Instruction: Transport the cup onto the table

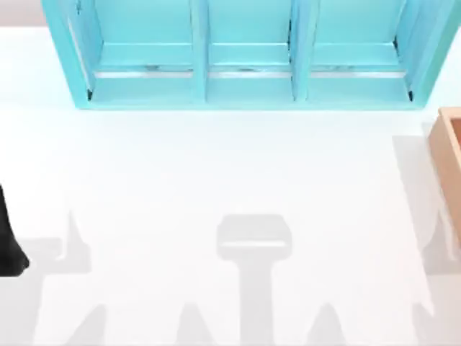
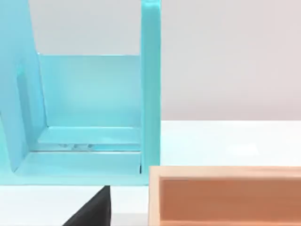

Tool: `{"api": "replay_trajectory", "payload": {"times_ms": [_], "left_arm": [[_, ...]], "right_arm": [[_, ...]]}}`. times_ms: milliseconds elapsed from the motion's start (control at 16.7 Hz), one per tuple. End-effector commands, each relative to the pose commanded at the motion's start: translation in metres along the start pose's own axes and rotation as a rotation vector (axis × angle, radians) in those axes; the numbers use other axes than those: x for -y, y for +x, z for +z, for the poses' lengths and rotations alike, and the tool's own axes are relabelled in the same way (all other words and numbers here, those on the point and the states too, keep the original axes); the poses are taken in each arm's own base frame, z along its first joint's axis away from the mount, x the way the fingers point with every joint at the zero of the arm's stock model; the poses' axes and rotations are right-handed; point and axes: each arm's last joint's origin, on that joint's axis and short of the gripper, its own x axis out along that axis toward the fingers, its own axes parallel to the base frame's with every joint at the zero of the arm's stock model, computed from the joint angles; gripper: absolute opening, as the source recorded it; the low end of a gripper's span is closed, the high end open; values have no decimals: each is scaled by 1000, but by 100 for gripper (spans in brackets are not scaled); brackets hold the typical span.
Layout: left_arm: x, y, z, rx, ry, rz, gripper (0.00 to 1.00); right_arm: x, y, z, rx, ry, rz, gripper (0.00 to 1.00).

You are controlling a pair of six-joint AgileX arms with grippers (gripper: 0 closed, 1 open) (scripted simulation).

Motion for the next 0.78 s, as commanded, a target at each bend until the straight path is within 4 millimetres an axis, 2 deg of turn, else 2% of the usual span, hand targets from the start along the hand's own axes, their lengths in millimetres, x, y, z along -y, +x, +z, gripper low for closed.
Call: {"api": "replay_trajectory", "payload": {"times_ms": [180, 360, 600, 780], "left_arm": [[0, 0, 0, 0, 0, 0, 100], [0, 0, 0, 0, 0, 0, 100], [0, 0, 0, 0, 0, 0, 100], [0, 0, 0, 0, 0, 0, 100]], "right_arm": [[0, 0, 2, -11, -4, -4, 100], [4, 1, 17, -107, -33, -34, 100], [13, 13, 51, -368, -88, -91, 100], [26, 36, 79, -630, -116, -122, 100]]}}
